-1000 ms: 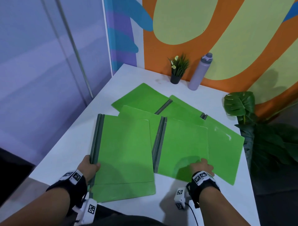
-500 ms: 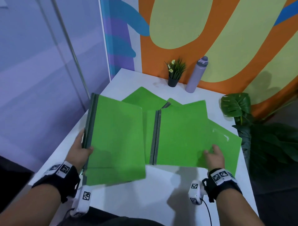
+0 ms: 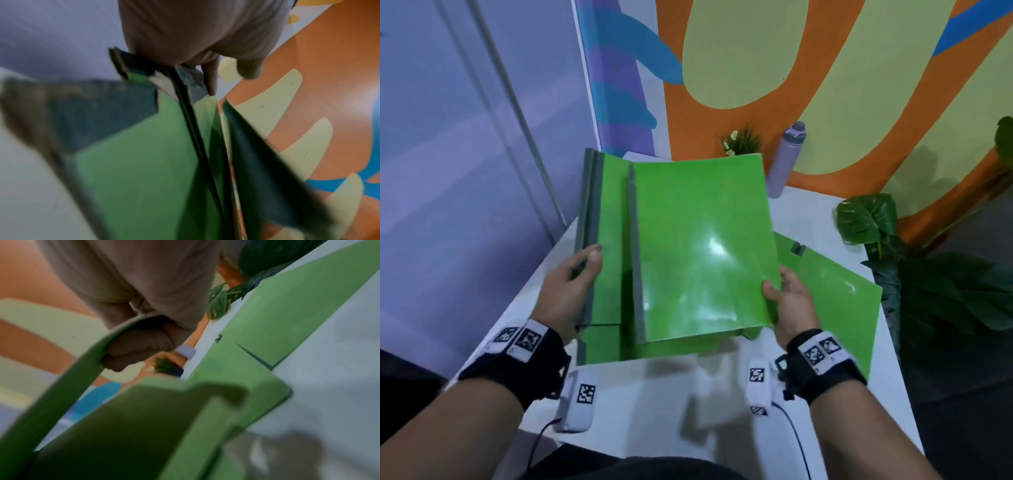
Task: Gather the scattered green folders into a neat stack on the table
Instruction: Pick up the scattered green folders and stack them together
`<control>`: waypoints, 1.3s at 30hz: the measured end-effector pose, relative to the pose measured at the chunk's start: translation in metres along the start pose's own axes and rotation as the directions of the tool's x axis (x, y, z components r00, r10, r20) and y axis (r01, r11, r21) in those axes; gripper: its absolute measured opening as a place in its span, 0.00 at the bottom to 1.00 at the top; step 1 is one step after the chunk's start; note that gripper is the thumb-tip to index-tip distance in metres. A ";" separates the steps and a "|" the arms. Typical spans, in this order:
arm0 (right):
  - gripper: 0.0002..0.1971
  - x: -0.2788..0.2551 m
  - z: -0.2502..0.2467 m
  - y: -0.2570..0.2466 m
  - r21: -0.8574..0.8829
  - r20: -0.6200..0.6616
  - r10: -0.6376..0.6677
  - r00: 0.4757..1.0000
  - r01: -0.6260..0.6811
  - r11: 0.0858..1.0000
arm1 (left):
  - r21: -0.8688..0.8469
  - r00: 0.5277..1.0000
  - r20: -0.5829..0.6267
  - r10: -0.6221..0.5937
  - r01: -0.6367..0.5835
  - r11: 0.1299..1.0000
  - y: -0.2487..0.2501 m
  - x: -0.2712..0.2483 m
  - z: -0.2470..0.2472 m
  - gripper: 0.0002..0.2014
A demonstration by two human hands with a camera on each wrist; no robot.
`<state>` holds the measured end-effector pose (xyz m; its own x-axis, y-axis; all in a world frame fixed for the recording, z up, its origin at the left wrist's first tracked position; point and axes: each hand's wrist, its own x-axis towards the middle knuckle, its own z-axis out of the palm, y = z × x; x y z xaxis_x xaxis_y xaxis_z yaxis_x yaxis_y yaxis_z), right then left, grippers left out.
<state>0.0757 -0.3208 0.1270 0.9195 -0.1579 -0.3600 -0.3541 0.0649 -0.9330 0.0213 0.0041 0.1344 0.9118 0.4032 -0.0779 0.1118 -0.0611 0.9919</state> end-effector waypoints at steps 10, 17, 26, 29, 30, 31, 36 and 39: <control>0.17 0.047 0.008 0.097 -0.619 0.066 -0.043 0.997 0.075 0.782 | 0.048 0.978 0.036 -0.206 0.204 0.978 -0.046 -0.030 0.012 0.30; 0.33 0.106 -0.032 0.120 -0.931 -0.113 0.064 0.992 -0.128 0.342 | 0.033 0.962 -0.066 -0.264 0.266 0.963 -0.065 -0.028 -0.022 0.34; 0.31 0.093 -0.019 0.135 -0.984 0.147 0.190 0.971 0.124 0.127 | -0.055 0.962 -0.085 -0.258 0.254 0.966 -0.056 -0.014 -0.037 0.34; 0.32 0.062 -0.024 0.139 -0.973 0.227 0.216 0.949 0.212 0.093 | -0.091 0.957 -0.083 -0.276 0.269 0.959 -0.061 -0.008 -0.036 0.33; 0.32 0.050 -0.025 0.141 -0.969 0.245 0.222 0.944 0.235 0.072 | -0.095 0.955 -0.079 -0.287 0.279 0.956 -0.064 -0.006 -0.036 0.34; 0.31 0.037 -0.026 0.142 -0.965 0.263 0.223 0.939 0.256 0.059 | -0.103 0.951 -0.078 -0.299 0.290 0.951 -0.066 -0.005 -0.035 0.34; 0.22 -0.003 -0.023 0.126 -0.974 0.219 0.205 0.954 0.202 0.102 | -0.113 0.943 -0.005 -0.334 0.331 0.937 -0.070 -0.007 -0.017 0.35; 0.28 -0.003 -0.021 0.107 -0.841 0.148 0.121 0.982 0.060 0.538 | -0.064 0.935 0.097 -0.340 0.347 0.936 -0.068 -0.012 -0.001 0.34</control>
<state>0.0310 -0.3344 0.0284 0.8850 -0.0013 -0.4657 -0.2786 -0.8028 -0.5272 0.0023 0.0039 0.0678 0.8533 0.3092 -0.4199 0.3955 0.1410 0.9076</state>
